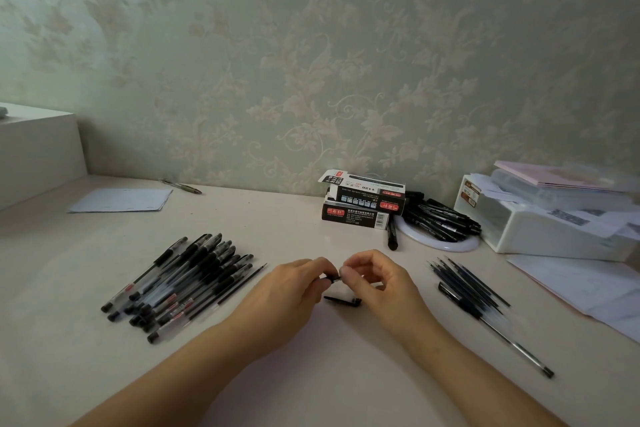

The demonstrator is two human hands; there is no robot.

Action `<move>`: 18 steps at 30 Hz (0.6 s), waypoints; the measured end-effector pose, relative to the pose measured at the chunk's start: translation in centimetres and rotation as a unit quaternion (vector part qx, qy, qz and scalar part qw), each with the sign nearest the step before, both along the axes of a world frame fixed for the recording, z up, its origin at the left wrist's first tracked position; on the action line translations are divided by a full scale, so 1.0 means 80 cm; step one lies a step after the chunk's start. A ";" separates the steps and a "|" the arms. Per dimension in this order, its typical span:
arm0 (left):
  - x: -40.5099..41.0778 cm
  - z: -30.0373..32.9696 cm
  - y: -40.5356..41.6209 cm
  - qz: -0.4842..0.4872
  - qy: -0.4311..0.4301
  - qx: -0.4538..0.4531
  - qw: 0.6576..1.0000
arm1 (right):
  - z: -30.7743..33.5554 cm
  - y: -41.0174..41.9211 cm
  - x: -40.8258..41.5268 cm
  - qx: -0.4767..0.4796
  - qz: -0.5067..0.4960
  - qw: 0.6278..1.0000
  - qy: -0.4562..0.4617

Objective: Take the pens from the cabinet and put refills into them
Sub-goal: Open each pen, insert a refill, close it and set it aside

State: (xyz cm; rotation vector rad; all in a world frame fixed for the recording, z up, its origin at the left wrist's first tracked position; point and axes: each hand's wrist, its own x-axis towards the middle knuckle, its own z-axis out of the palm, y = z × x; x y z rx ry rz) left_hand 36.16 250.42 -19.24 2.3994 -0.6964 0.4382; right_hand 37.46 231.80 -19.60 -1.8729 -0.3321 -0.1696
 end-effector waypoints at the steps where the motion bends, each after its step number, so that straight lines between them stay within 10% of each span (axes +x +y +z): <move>1: 0.000 0.000 0.000 -0.002 -0.001 0.000 1.000 | -0.001 0.001 0.000 -0.013 0.001 1.000 -0.002; 18: -0.002 0.000 0.002 0.008 0.001 -0.010 1.000 | -0.002 -0.006 0.004 0.012 -0.101 0.994 -0.041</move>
